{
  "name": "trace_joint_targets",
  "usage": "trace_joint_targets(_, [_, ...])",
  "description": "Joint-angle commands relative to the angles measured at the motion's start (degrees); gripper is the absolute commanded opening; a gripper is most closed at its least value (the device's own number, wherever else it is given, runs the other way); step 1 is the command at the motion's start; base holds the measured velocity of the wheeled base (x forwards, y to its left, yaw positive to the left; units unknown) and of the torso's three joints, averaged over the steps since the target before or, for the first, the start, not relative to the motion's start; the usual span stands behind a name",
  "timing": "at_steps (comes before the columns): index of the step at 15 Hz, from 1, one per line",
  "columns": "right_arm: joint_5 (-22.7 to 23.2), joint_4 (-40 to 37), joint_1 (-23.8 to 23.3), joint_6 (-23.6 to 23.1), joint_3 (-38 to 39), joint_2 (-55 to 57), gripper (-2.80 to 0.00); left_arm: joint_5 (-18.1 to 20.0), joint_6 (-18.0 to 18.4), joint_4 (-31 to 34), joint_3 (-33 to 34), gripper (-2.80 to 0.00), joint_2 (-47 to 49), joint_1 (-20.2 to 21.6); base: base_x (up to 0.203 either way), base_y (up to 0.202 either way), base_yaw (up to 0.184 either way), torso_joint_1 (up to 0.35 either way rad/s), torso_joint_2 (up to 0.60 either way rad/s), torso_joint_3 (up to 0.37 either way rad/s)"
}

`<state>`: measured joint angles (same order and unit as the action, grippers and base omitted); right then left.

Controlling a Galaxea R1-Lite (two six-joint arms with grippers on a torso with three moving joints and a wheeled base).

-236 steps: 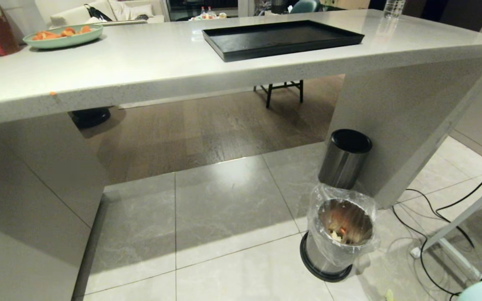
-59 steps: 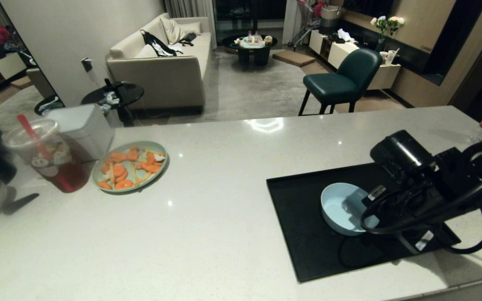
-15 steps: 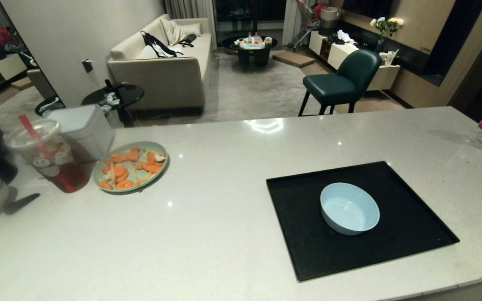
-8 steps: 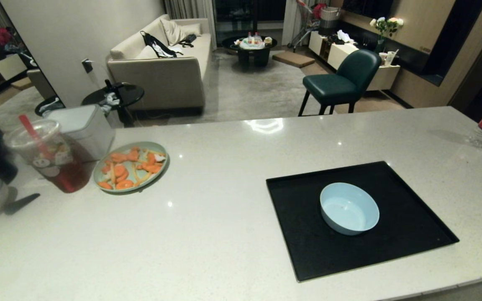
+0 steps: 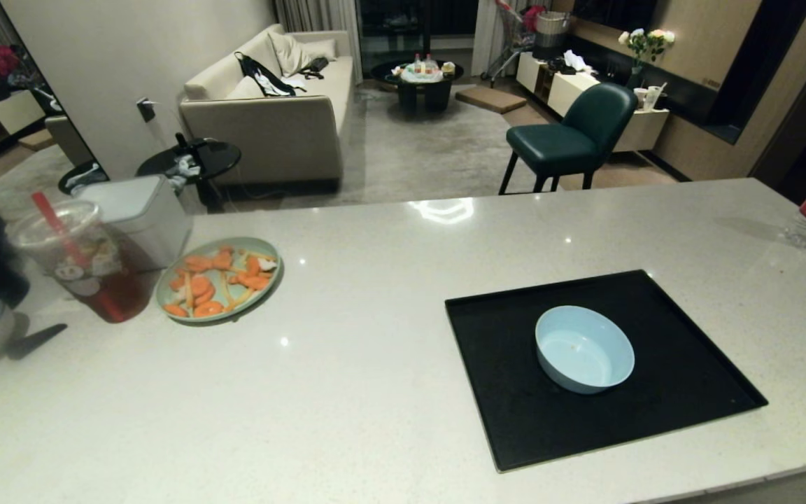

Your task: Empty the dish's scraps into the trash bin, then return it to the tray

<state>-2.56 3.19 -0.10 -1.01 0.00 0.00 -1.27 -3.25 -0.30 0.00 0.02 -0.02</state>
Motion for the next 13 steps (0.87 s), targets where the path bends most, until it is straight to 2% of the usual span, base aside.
trace_joint_targets(1, [0.0, 0.0, 0.0, 0.2, 0.0, 0.0, -2.8, 0.0, -0.1, 0.0, 0.0, -2.8, 0.1, 0.0, 0.0, 0.0, 0.0, 0.0, 0.0, 0.0])
trace_joint_targets(13, [0.0, 0.0, 0.1, 1.2, 0.0, 0.0, -2.8, 0.0, -0.1, 0.0, 0.0, -2.8, 0.1, 0.0, 0.0, 0.0, 0.0, 0.0, 0.0, 0.0])
